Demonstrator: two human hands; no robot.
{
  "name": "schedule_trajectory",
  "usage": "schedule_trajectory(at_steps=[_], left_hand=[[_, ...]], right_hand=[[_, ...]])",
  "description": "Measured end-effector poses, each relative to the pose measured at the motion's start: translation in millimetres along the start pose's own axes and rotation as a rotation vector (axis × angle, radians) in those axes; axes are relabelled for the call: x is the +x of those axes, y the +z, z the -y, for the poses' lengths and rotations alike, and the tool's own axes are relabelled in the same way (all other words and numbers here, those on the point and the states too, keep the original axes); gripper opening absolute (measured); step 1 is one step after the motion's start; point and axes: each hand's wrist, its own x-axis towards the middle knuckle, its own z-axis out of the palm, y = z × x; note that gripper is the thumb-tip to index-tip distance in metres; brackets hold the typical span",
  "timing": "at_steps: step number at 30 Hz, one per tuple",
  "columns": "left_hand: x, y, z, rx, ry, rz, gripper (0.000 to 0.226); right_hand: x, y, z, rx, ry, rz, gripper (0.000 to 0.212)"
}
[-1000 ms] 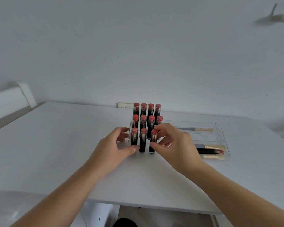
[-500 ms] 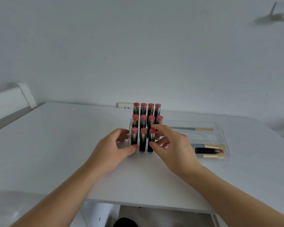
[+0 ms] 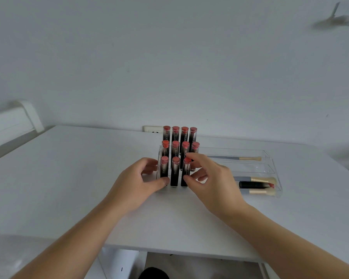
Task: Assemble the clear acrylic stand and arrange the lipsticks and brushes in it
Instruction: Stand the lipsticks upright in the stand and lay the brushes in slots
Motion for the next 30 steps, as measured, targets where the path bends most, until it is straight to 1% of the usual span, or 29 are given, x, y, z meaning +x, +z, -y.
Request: schedule_trajectory(at_steps=[9,19,30], left_hand=[[1.1,-0.3,-2.1,-0.031,-0.011,-0.007,0.046],[0.8,-0.4,-2.4,-0.053,-0.022,-0.008,0.045],[1.6,-0.6,0.6,-0.051,-0.01,-0.004,0.054]], right_hand=[[-1.6,2.2,-0.7,0.003,-0.002,-0.01,0.05],[-3.7,3.2,-3.1,-0.003,0.015,0.013,0.056],[-3.8,-1.3,-4.4,-0.03,0.004,0.025,0.058]])
